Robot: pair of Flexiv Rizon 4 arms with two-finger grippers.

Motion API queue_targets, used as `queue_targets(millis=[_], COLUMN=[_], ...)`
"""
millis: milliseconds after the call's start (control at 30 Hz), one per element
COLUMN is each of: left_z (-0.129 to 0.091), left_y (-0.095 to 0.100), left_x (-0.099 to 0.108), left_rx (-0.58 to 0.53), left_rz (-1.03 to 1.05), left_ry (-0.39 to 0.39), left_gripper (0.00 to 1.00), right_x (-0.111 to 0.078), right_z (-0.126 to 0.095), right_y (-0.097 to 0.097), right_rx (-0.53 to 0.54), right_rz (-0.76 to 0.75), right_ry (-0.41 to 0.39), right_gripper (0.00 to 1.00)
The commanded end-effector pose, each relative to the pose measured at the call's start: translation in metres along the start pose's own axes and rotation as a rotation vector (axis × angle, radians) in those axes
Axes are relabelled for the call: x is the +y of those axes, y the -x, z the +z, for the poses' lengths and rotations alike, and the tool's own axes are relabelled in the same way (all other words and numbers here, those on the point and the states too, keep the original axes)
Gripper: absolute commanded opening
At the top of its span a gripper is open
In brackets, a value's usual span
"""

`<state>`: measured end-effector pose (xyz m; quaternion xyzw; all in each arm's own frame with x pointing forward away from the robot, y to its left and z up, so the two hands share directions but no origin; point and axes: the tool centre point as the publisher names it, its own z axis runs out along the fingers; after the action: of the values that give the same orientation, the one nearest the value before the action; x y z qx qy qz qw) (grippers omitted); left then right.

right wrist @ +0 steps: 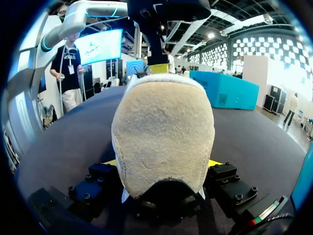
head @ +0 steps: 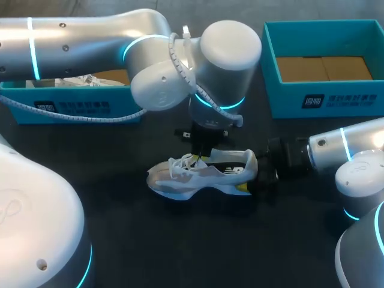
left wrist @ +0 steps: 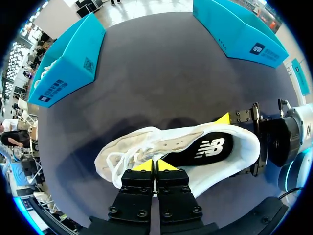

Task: Take the shoe out of the shoebox, open the shoe tongue, remove and reinsert the insole, then place the shoe into the shoebox

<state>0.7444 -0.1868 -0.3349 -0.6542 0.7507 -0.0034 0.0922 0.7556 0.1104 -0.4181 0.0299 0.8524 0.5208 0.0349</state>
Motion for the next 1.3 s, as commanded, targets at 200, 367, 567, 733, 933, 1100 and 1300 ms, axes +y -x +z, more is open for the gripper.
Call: queue_targets(millis=[200,367,567,733,933,1100,1300], left_z=[-0.026,-0.038,-0.054,-0.061,-0.063,-0.059,-0.045], left_y=[0.027,0.033,0.04,0.048,0.061,0.073,0.084], left_x=[0.001,-0.004,-0.008,-0.008,-0.006,0.0,0.007], left_rx=[0.09,0.128,0.172,0.186,0.196,0.195,0.175], left_rz=[-0.034,-0.05,-0.056,-0.053,-0.059,-0.064,-0.076], left_ry=[-0.034,-0.053,-0.076,-0.088,-0.095,-0.082,-0.058], left_gripper=[0.0,0.0,0.0,0.0,0.0,0.0,0.0], right_x=[-0.001,-0.001,-0.001,-0.001,-0.001,-0.001,-0.001], right_z=[0.001,0.001,0.001,0.001,0.001,0.001,0.001], right_y=[-0.001,-0.001,-0.001,-0.001,-0.001,-0.001,-0.001], right_rx=[-0.002,-0.002,-0.002,-0.002,-0.002,-0.002,-0.002], right_rz=[0.0,0.0,0.0,0.0,0.0,0.0,0.0], right_ry=[-0.003,-0.003,-0.003,-0.003,-0.003,-0.003,-0.003], right_gripper=[0.0,0.0,0.0,0.0,0.0,0.0,0.0])
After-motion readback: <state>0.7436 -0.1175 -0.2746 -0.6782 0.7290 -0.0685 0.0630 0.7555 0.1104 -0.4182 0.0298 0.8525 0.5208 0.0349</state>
